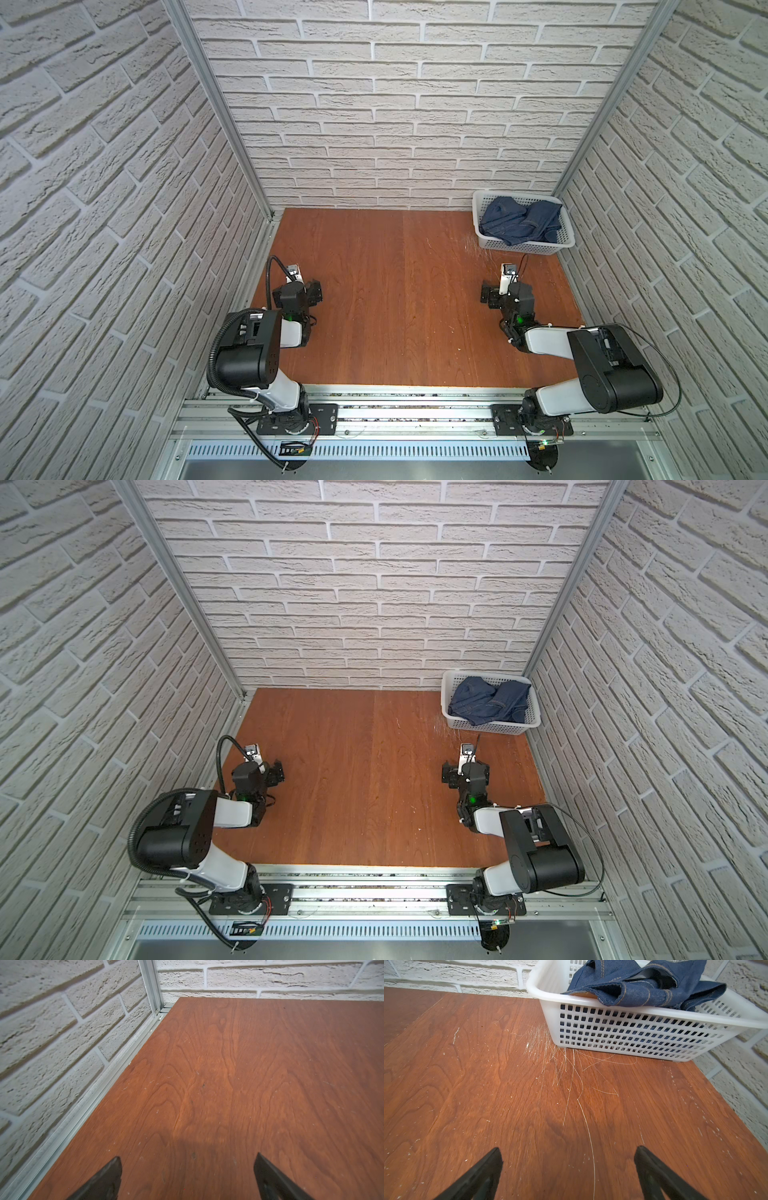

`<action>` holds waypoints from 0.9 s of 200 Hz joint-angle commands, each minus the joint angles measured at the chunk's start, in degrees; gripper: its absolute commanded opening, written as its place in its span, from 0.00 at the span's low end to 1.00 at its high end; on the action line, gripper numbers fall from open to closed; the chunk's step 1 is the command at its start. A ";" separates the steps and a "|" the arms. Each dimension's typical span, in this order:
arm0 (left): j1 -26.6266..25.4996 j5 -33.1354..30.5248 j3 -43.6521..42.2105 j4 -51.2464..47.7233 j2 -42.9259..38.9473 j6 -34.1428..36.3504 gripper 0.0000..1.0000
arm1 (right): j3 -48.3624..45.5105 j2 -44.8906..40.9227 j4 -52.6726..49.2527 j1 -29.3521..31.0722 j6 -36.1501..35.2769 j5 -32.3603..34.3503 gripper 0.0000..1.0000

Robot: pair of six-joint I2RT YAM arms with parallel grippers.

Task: Fold and stack the trousers
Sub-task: 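Reach the right gripper toward the jeans in the basket while the left arm advances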

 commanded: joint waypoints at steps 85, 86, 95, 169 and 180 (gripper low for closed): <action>0.05 0.11 1.32 3.65 0.25 0.40 0.98 | 1.15 -0.05 2.72 0.26 -0.28 0.10 0.99; -0.02 0.08 1.33 3.67 0.27 0.46 0.98 | 1.13 -0.06 2.70 0.26 -0.34 0.12 0.99; -0.15 -0.04 1.17 3.92 0.21 0.52 0.98 | 0.91 -0.35 3.62 0.26 -0.39 1.14 1.00; -10.75 -11.62 27.49 -47.99 -26.04 -8.93 0.94 | 40.72 -15.71 -59.88 -0.36 18.31 8.84 0.92; -12.06 -10.07 31.64 -54.87 -26.94 -11.73 0.94 | 47.01 -13.32 -66.47 -0.36 19.37 7.33 0.92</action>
